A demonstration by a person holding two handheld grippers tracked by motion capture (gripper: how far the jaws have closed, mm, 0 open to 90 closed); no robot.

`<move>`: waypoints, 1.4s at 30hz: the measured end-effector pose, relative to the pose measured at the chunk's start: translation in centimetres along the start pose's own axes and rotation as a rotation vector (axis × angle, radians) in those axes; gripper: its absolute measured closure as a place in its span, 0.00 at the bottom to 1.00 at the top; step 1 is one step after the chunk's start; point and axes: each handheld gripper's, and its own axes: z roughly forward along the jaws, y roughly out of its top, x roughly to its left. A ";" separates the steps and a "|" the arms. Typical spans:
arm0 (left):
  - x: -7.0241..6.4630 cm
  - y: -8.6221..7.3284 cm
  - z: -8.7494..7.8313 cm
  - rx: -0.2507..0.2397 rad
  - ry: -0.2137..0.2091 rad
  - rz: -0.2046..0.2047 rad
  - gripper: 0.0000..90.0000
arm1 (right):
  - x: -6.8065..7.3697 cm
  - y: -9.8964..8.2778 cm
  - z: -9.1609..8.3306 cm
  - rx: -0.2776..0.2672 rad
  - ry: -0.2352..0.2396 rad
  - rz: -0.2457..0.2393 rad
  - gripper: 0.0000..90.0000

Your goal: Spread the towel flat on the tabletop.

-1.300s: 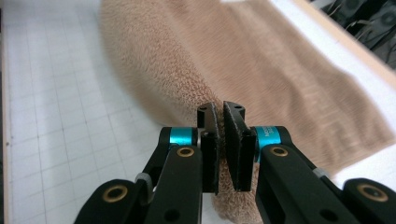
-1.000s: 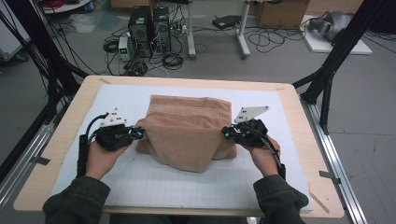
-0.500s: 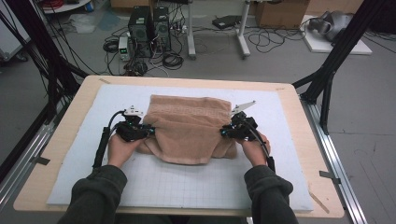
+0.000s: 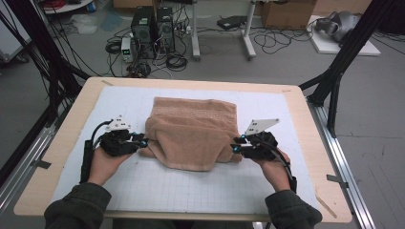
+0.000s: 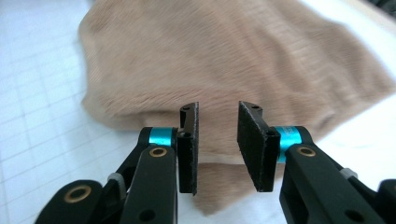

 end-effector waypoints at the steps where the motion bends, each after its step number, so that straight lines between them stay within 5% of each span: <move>1: -0.1 -0.1 0.5 0.014 -0.006 0.007 0.79 | 0.3 -0.2 0.5 0.010 0.009 -0.001 0.77; 11: -1.0 -0.1 5.6 0.067 -0.082 0.003 0.78 | 0.9 -1.1 5.5 0.082 0.069 0.031 0.71; 16: -1.6 -0.2 6.6 0.076 -0.053 0.021 0.74 | 0.9 -1.1 7.0 0.097 0.065 0.045 0.66; 21: -2.3 0.0 6.5 0.098 -0.012 0.064 0.88 | 1.2 -1.1 7.3 0.082 0.057 0.037 0.85; 24: -2.1 0.1 5.8 0.094 -0.020 0.051 0.95 | 1.6 -0.8 6.9 0.094 0.043 -0.005 0.91; 33: -2.5 -0.1 1.1 0.009 -0.031 0.056 0.96 | 1.7 -0.4 3.6 0.034 0.061 -0.030 0.93; 42: -5.2 -1.6 -3.7 -0.064 -0.065 0.090 0.96 | 3.2 -0.3 -0.3 -0.013 0.109 -0.062 0.93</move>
